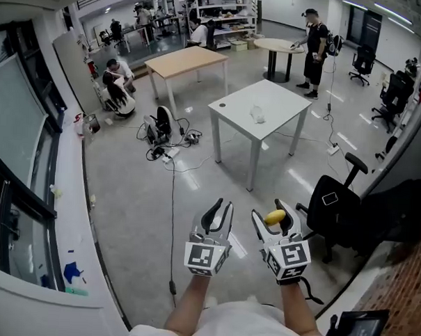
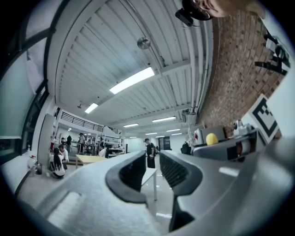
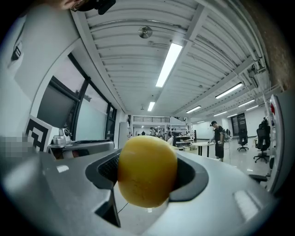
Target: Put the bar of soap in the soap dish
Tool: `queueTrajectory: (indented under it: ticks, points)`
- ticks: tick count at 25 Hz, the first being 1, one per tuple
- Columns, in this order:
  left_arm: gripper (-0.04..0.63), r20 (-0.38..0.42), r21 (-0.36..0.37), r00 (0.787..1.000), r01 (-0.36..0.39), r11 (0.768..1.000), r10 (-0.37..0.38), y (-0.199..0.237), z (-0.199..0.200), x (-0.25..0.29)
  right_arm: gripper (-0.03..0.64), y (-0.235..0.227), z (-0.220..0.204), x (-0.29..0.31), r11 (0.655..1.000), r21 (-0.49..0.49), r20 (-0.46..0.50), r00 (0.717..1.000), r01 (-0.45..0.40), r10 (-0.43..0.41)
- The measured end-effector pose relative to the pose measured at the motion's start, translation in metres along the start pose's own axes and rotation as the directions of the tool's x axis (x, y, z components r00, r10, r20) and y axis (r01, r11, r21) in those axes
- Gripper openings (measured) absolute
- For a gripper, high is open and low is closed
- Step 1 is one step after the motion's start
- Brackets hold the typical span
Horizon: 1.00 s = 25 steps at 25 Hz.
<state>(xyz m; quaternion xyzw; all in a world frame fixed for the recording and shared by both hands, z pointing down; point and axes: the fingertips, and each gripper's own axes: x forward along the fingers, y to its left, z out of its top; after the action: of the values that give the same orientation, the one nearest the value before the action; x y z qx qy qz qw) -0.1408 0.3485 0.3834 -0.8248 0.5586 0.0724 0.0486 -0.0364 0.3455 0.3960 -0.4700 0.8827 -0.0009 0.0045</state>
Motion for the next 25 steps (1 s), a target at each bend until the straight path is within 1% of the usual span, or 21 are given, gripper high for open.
queueTrajectory:
  ticks: [7, 10, 12, 13, 14, 15, 16, 18, 21, 25]
  points:
    - [0.083, -0.013, -0.019, 1.0, -0.013, 1.0, 0.013, -0.027, -0.006, 0.004, 0.293, -0.019, -0.009, -0.02, 1.0, 0.024, -0.009, 1.0, -0.008, 0.009]
    - [0.08, -0.019, -0.001, 1.0, -0.01, 1.0, 0.01, -0.043, -0.009, 0.01, 0.293, -0.033, -0.01, -0.028, 0.999, 0.037, -0.007, 1.0, -0.01, 0.01]
    - [0.078, 0.009, 0.006, 1.0, -0.016, 1.0, 0.015, -0.05, -0.009, 0.012, 0.293, -0.041, -0.009, -0.033, 0.999, 0.052, 0.006, 1.0, -0.016, 0.016]
    - [0.064, 0.043, 0.004, 0.999, -0.025, 1.0, 0.025, -0.052, -0.008, 0.01, 0.293, -0.044, -0.008, -0.037, 0.998, 0.059, 0.011, 1.0, -0.021, 0.02]
    - [0.029, 0.078, -0.002, 0.996, -0.037, 0.999, 0.037, -0.054, -0.004, 0.008, 0.293, -0.047, -0.008, -0.041, 0.998, 0.064, 0.014, 1.0, -0.023, 0.023]
    - [0.012, 0.101, -0.012, 0.994, -0.049, 0.999, 0.05, -0.057, 0.003, 0.005, 0.293, -0.049, -0.009, -0.044, 0.998, 0.065, 0.014, 1.0, -0.024, 0.023]
    - [0.011, 0.105, -0.022, 0.992, -0.063, 0.998, 0.065, -0.06, 0.01, 0.004, 0.293, -0.051, -0.01, -0.048, 0.998, 0.064, 0.015, 1.0, -0.023, 0.022]
    - [0.011, 0.093, -0.018, 0.992, -0.084, 0.996, 0.085, -0.067, 0.019, 0.003, 0.293, -0.055, -0.012, -0.053, 0.998, 0.065, 0.019, 1.0, -0.019, 0.018]
    - [0.011, 0.085, 0.01, 0.995, -0.058, 0.998, 0.056, -0.078, 0.013, 0.003, 0.293, -0.057, -0.016, -0.056, 0.997, 0.075, 0.02, 0.999, -0.027, 0.025]
    - [0.011, 0.038, 0.021, 0.998, -0.059, 0.998, 0.058, -0.08, 0.0, 0.01, 0.293, -0.058, -0.023, -0.052, 0.995, 0.09, 0.011, 0.999, -0.043, 0.043]
